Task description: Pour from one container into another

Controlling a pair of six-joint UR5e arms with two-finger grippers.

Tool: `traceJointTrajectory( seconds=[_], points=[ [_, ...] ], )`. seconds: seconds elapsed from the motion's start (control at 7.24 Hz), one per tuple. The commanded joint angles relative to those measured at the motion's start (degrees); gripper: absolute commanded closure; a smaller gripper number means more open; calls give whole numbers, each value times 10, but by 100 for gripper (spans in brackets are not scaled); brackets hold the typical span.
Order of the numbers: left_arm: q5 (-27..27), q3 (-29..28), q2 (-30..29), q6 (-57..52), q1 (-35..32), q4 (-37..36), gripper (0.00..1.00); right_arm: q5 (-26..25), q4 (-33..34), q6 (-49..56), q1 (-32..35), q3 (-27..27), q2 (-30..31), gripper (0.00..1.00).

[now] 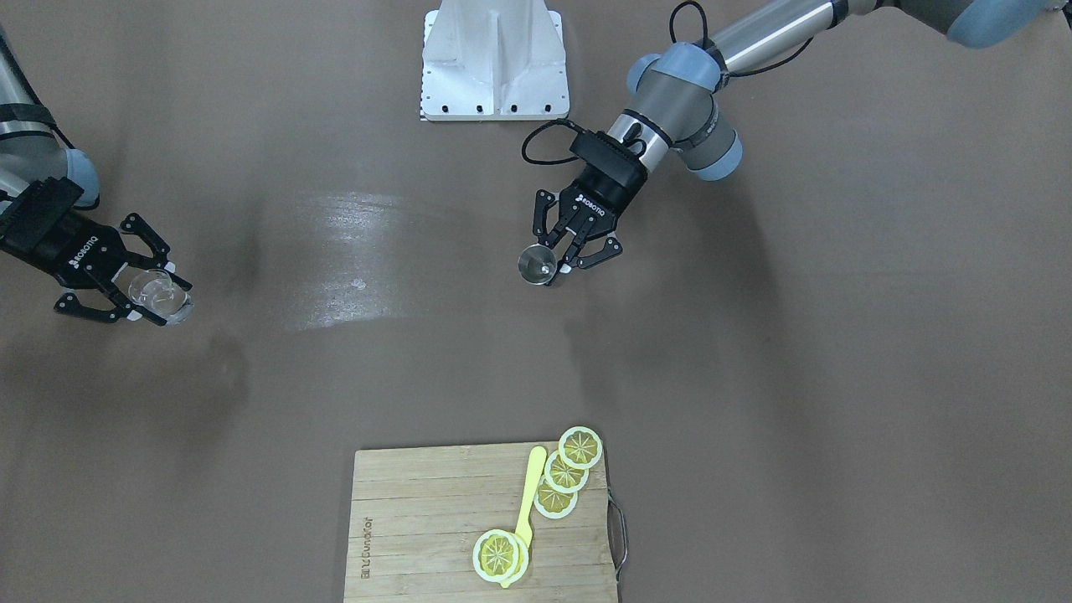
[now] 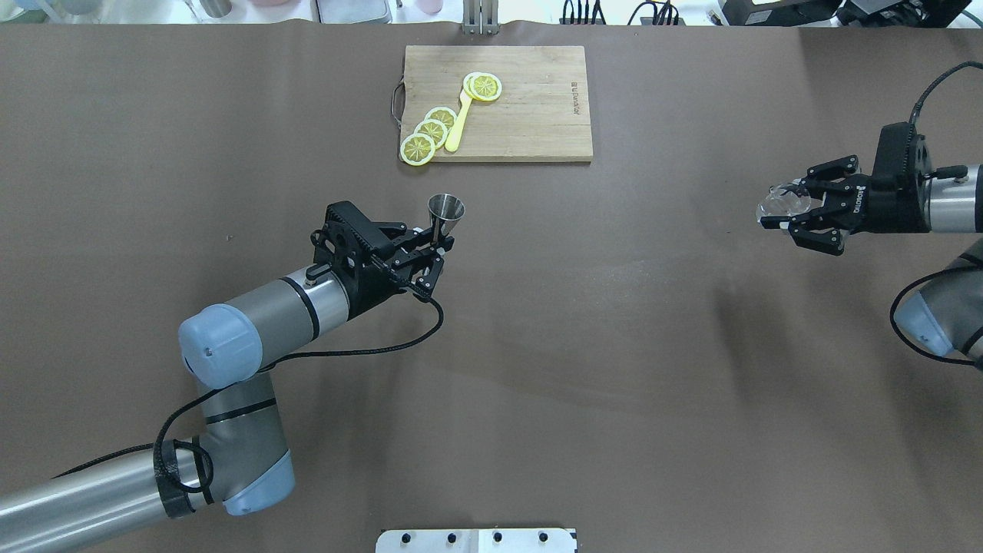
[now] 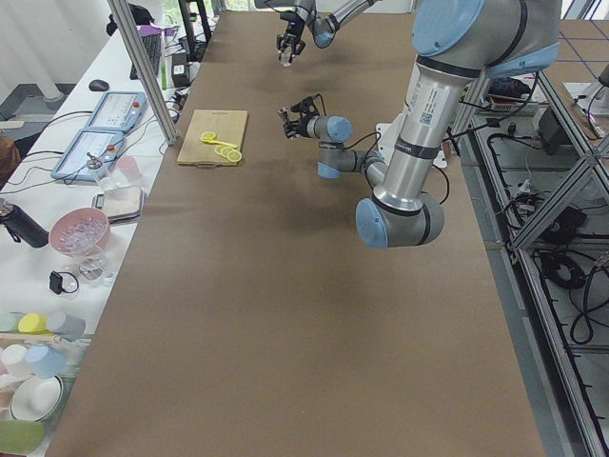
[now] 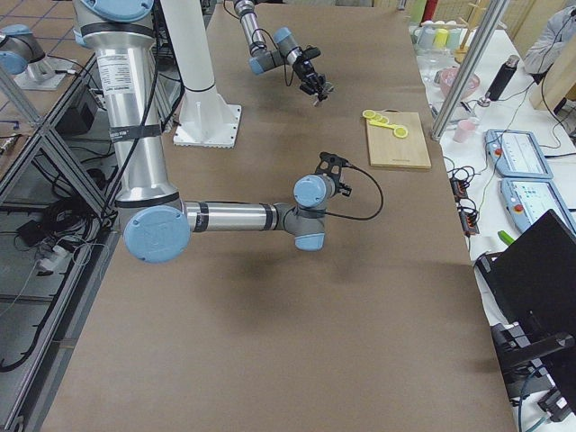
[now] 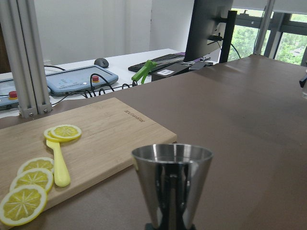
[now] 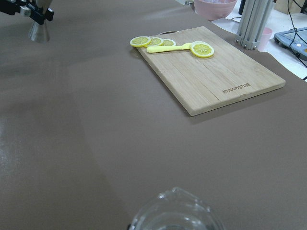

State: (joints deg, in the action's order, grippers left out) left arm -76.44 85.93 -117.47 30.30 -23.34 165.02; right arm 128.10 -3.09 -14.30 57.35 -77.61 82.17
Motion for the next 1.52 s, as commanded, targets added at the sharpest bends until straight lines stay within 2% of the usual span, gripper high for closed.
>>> traceJointTrajectory(
  seconds=[0.0,0.14,0.41,0.55,0.69,0.97,1.38],
  points=[
    [-51,-26,1,-21,-2,56,100,2,4,44,3,-9,-12,100],
    [-54,-41,4,-20,-2,99,100,0,4,49,-9,-9,-18,100],
    [-53,-40,9,-57,-1,99,100,22,8,52,-20,-14,-36,100],
    [-50,-43,8,-94,-3,99,100,83,17,52,-12,-15,-47,100],
    [-52,-44,6,-89,-5,99,100,108,34,66,0,-20,-60,100],
    [-53,-46,7,-83,0,100,100,113,34,75,-20,-32,-61,100],
    [-53,-41,1,-95,21,114,100,142,53,119,6,-35,-73,100]
  ],
)
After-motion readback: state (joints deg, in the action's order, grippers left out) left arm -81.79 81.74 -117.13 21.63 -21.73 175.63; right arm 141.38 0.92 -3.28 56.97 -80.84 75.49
